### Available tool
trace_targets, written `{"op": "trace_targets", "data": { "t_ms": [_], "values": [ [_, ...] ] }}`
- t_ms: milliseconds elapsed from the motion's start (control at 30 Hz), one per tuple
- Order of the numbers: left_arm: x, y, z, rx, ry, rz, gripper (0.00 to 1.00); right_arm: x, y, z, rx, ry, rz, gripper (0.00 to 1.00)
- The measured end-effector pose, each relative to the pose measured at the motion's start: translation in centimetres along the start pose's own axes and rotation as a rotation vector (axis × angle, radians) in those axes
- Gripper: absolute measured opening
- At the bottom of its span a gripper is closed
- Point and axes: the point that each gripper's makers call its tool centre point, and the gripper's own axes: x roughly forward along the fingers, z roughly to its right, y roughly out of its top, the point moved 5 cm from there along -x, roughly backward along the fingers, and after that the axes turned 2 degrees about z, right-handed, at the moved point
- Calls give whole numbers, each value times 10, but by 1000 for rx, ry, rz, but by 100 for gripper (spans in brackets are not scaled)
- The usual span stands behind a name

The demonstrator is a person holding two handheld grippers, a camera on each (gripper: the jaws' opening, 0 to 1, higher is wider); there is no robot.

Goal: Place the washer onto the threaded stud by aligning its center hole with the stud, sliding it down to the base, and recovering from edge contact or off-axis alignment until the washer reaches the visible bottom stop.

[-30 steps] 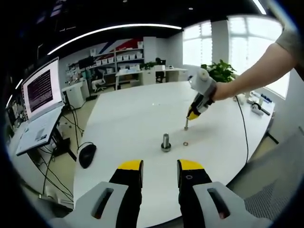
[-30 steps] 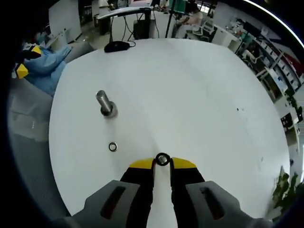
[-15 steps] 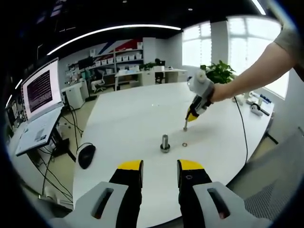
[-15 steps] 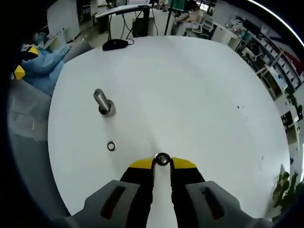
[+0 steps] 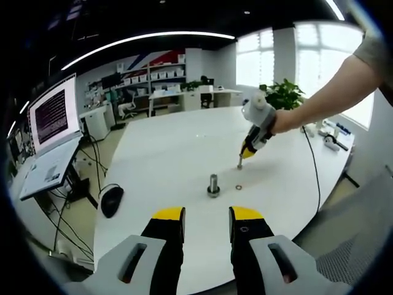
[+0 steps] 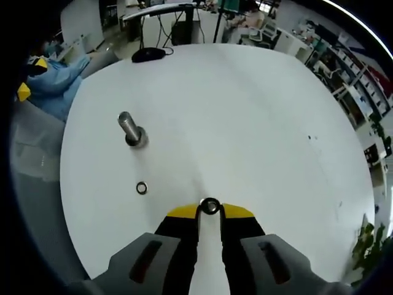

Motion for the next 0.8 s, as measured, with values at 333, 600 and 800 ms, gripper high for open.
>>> {"op": "trace_targets", "data": {
  "t_ms": [333, 600, 800],
  "values": [
    [0, 1, 0, -2, -2, 3, 27, -1, -4, 0, 9, 0, -2, 15],
    [0, 1, 1, -3, -2, 4, 27, -2, -9, -4, 17, 3, 0, 15],
    [0, 1, 1, -1, -1, 3, 27, -2, -10, -5, 25, 6, 0, 15]
  ]
}}
